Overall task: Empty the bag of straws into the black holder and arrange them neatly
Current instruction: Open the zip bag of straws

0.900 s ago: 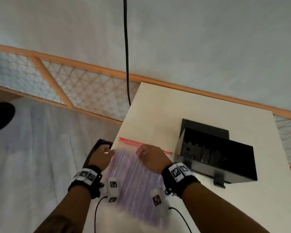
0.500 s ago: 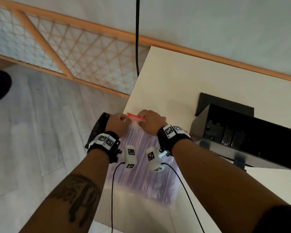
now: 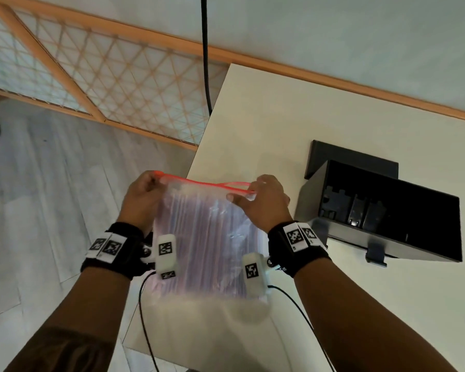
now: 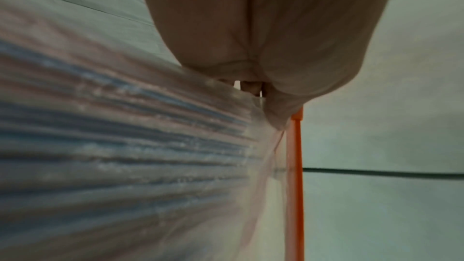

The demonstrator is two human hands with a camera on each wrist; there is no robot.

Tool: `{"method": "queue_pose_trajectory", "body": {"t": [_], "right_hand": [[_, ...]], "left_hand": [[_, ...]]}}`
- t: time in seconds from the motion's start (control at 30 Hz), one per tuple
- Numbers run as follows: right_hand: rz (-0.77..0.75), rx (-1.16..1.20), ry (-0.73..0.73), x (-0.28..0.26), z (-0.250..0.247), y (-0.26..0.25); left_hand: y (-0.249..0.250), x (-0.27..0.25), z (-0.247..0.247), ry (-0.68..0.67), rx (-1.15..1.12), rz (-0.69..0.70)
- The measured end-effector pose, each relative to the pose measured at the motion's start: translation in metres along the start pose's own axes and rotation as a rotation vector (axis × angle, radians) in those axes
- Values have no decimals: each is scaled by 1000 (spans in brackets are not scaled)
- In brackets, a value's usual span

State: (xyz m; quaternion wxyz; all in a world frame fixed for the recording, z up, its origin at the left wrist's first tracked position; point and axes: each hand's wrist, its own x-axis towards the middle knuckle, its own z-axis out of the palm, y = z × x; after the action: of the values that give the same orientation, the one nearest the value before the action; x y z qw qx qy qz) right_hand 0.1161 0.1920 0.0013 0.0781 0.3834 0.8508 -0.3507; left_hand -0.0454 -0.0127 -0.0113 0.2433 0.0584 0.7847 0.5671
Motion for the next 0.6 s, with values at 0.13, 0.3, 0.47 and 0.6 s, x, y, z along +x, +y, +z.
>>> {"method": "queue_pose_trajectory", "body": {"t": [0.13,0.3,0.47,0.6], "right_hand": [[-34,166,104,-20,-13,-6],[-87,451,129,-48,-35,-17],[-181,765,-6,-79,-38,-10],[-257,973,-102,-92,-36,-9]], "left_hand": [[6,-20,-31,-68,-274,38],[14,-58,-46,-158,-502,39],[3,-83,-41,-279,-525,-17],[-4,-98,-12,-327,-260,-24]]}}
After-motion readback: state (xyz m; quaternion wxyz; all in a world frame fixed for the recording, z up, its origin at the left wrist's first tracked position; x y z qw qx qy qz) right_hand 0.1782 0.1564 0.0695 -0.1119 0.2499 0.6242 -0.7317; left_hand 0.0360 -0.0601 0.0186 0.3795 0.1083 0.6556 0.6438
